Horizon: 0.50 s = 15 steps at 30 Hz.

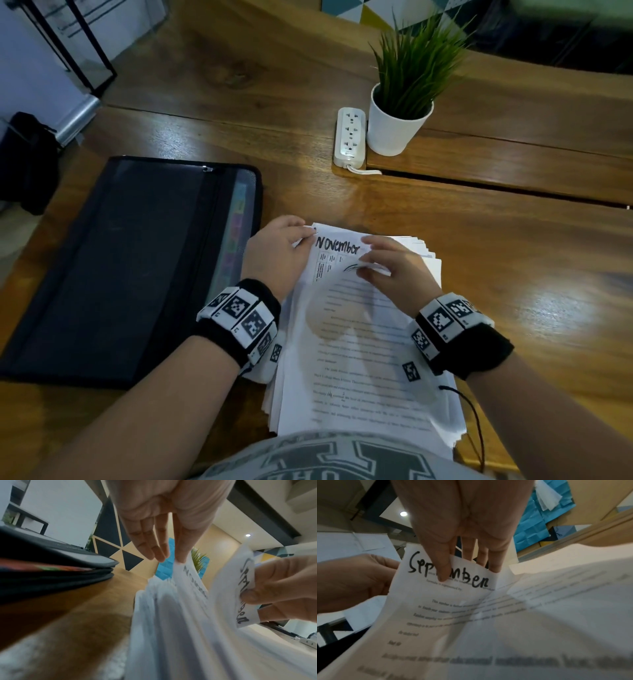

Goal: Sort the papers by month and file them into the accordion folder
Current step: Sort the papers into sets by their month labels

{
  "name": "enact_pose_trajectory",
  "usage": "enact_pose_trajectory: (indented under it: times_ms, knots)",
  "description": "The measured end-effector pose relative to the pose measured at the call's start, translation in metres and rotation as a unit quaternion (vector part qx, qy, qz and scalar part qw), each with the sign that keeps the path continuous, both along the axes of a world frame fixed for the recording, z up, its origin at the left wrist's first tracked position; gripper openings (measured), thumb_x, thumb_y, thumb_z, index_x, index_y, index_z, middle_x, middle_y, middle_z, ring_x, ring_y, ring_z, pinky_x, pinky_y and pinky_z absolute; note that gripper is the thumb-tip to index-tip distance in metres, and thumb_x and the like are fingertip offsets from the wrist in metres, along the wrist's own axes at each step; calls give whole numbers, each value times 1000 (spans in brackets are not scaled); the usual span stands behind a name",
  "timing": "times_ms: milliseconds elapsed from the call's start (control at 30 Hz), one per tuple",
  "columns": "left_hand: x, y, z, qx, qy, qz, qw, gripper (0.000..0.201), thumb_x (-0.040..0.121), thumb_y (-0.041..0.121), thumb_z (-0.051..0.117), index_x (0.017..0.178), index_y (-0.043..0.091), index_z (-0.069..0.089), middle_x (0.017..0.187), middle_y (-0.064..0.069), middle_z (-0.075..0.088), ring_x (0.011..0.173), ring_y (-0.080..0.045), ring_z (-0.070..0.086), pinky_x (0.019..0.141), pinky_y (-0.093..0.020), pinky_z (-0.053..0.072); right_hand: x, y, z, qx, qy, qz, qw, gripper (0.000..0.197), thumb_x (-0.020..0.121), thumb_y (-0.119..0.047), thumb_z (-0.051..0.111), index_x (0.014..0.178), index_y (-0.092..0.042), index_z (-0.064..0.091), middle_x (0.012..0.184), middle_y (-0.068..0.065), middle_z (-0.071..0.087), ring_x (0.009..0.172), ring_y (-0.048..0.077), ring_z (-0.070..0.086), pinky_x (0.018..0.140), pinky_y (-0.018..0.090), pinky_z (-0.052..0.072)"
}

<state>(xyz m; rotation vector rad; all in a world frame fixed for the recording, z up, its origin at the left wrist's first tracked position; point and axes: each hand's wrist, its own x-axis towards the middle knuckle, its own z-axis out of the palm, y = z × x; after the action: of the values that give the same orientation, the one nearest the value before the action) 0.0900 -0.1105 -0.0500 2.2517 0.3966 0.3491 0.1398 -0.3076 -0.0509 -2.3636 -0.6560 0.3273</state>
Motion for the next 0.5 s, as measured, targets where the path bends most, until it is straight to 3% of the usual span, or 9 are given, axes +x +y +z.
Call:
enact_pose_trajectory:
  times_ms: [67,133,200,267,367,433,500]
  knots:
    - [-2,3,-2,-50,-8,-18,999,9,84,13,68,90,13,74,98,10,63,88,-6,59,83,-20,47,1,-2,0,-20,-16,30,999,10,83,-17,68,91,-15,73,139,0,47,129,18,39,108,30,27]
    - [-5,8,-4,-163,38,-94,981,5,83,8,69,82,13,69,93,0,68,82,-11,63,80,-26,51,0,-3,1,-35,-33,71,996,9,82,-16,69,89,-17,73,143,0,42,136,21,29,109,31,19]
    - [-9,12,-3,-237,106,-193,946,4,83,4,68,82,7,66,87,-6,67,82,-14,63,80,-28,51,-1,-3,1,-55,-50,114,991,9,81,-16,69,88,-18,73,136,-1,51,136,25,31,110,38,19]
    - [-13,15,0,-239,148,-247,927,3,85,8,67,84,5,67,82,-2,67,79,-11,63,79,-24,51,-2,-2,1,-60,-60,140,987,10,80,-15,70,89,-18,74,118,-3,65,128,25,44,110,50,24]
    - [-11,16,-5,-218,133,-178,950,15,88,27,62,88,14,70,88,2,70,87,-11,65,84,-26,50,-6,-2,9,-37,-44,129,990,11,81,-11,69,90,-15,74,99,-1,72,107,19,61,109,44,28]
    - [-5,17,-11,-186,126,-68,972,17,91,29,59,101,17,67,100,4,68,97,-14,62,91,-30,48,-10,-3,13,-11,-40,107,993,11,81,-10,69,91,-14,73,94,0,72,90,19,66,98,38,45]
    - [0,14,-14,-128,153,-32,979,23,91,25,60,109,13,65,104,5,62,97,-12,58,87,-22,45,-15,-1,18,-1,-10,72,997,17,83,-13,67,100,-16,68,96,0,71,87,17,66,85,35,52]
